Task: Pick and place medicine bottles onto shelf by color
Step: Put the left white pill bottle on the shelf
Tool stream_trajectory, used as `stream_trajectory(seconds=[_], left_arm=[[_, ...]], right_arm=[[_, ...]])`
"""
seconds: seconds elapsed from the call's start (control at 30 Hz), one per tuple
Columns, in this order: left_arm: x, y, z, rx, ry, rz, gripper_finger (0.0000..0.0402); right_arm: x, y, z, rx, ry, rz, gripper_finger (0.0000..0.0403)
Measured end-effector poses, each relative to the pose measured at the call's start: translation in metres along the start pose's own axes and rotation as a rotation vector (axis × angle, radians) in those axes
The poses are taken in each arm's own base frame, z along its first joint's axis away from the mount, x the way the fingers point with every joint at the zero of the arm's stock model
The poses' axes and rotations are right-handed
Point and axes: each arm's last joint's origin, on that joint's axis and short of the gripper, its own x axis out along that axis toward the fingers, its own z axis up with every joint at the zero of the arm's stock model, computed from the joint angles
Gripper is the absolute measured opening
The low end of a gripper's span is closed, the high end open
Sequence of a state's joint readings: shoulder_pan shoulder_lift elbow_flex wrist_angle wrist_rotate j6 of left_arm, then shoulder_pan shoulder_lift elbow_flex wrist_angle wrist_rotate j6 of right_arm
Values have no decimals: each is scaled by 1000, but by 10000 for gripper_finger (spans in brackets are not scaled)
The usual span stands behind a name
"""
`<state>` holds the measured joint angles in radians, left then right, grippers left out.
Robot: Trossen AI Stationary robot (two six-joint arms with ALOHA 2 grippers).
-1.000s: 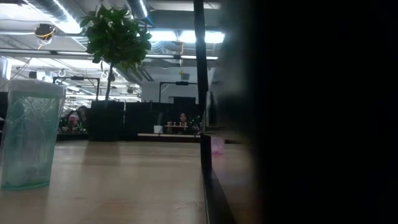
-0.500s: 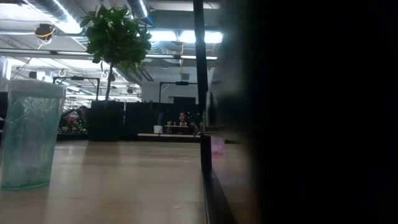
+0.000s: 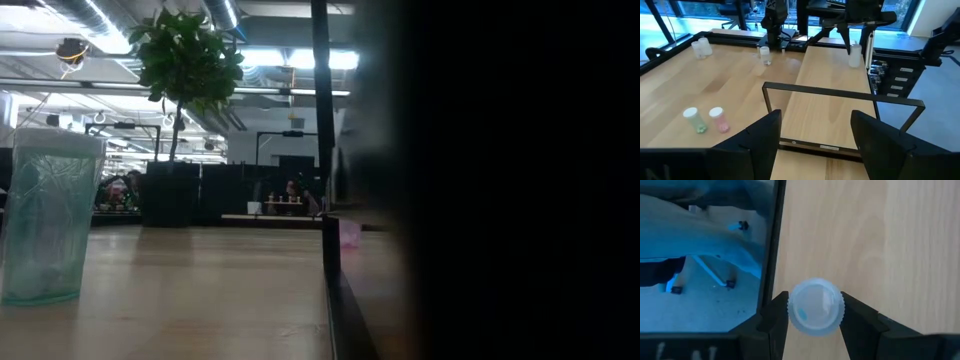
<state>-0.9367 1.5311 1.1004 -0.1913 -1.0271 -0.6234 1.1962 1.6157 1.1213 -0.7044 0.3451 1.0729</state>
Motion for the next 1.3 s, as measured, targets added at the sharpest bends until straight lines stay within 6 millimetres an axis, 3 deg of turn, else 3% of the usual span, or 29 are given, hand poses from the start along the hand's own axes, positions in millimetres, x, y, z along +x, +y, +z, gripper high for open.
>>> stream_trajectory(seconds=[0.47,1.3], left_arm=[[0,-5,0,188,62,-141,232],[2,-4,0,184,65,-136,232]], right_arm=[[0,0,-1,-4,0,-3,157],[0,0,-1,-27,7,1,157]])
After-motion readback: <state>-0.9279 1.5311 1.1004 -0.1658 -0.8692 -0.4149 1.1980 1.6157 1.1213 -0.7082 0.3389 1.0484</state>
